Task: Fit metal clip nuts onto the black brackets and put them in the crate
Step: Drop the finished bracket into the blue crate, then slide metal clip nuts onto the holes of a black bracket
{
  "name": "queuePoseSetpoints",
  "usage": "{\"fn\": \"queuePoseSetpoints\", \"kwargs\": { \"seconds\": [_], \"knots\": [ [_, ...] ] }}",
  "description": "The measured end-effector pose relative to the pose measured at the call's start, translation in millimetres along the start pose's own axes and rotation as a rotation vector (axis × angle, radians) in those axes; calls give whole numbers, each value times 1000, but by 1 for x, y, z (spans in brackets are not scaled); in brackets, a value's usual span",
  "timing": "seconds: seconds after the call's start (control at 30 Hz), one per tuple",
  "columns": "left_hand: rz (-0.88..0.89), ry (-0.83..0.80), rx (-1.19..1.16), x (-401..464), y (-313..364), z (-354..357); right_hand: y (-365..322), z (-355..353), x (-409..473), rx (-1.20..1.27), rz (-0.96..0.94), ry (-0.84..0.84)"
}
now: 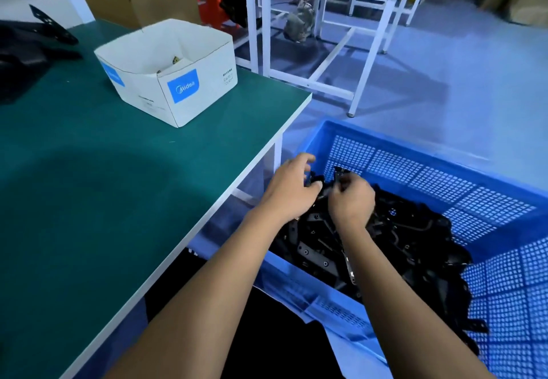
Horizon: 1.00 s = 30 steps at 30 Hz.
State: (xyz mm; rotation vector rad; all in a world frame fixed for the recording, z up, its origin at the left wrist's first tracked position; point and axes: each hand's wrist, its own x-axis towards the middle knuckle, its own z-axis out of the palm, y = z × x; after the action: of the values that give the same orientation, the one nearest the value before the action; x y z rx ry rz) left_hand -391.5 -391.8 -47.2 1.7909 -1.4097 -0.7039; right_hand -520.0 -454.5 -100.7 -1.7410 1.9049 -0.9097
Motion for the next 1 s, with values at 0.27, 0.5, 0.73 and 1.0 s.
{"fn": "queuePoseSetpoints", "kwargs": {
  "seconds": [0.27,0.5,0.73,1.0],
  "knots": [
    [171,496,-189,-12,40,-129,-183,-11,-41,241,-594,-11],
    [-34,843,-182,-100,-35,-269,-301,54,-145,299,-916,-473],
    [-391,1193,111,-239,-139,-373,-388,135,-242,38,-1187,-757],
    [-1140,1487,402,-340,-244,-484,-480,222,-283,-185,-1358,-793]
  ]
}}
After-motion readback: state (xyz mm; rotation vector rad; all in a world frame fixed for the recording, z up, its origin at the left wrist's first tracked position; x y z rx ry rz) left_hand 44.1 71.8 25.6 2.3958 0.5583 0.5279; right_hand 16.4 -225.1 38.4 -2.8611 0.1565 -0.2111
